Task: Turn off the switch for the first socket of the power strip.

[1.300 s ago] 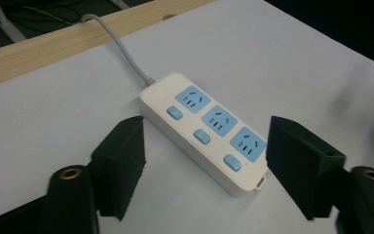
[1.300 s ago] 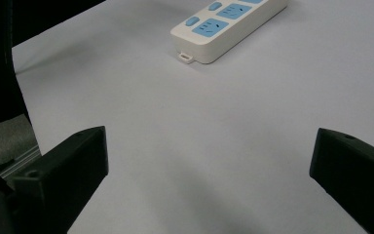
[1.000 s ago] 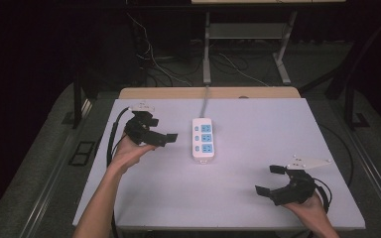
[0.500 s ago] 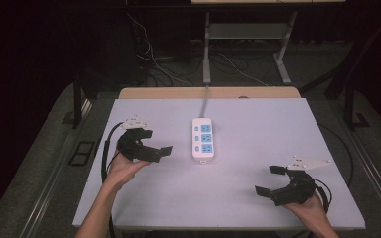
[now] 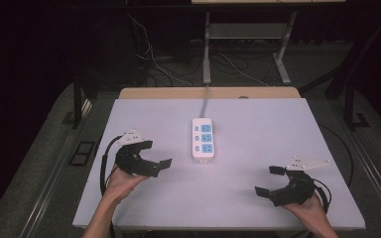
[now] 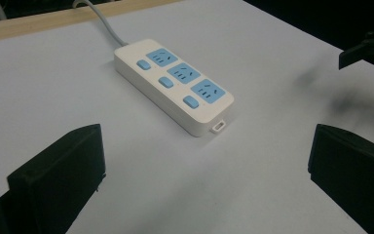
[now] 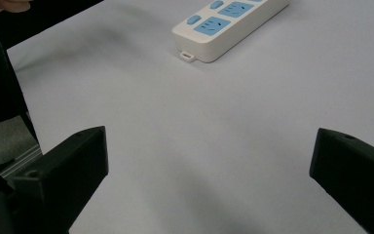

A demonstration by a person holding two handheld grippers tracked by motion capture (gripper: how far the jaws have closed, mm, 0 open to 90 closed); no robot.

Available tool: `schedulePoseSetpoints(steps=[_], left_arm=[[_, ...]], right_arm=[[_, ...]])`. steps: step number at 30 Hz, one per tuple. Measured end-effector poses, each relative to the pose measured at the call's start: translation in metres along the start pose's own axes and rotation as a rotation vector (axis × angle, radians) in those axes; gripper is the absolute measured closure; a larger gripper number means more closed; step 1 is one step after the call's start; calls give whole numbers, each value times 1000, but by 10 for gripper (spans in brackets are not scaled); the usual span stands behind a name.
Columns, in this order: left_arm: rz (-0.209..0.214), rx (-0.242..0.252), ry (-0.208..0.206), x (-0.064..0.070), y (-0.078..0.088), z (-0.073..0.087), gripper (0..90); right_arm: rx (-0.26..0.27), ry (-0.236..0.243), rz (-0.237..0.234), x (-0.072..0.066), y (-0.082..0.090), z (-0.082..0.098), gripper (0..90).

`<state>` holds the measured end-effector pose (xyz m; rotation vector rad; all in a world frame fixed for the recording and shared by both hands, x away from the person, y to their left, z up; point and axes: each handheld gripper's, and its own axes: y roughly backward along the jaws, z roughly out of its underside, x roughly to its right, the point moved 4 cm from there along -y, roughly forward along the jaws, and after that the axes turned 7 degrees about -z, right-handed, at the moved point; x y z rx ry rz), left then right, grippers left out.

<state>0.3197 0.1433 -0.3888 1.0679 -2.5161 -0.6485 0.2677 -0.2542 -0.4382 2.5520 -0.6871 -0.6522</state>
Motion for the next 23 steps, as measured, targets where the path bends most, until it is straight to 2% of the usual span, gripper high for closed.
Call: schedulePoseSetpoints(steps=[6, 11, 18, 23], left_arm=[[-1, 16, 7, 5, 5, 12, 0], [6, 24, 7, 12, 9, 28, 0], [14, 29, 45, 15, 8, 52, 0], [28, 32, 46, 19, 7, 59, 0]], right_arm=[[1, 1, 0, 0, 1, 0, 4], [3, -8, 2, -1, 1, 1, 4], [10, -10, 4, -2, 3, 2, 4], [11, -17, 6, -1, 2, 3, 4]])
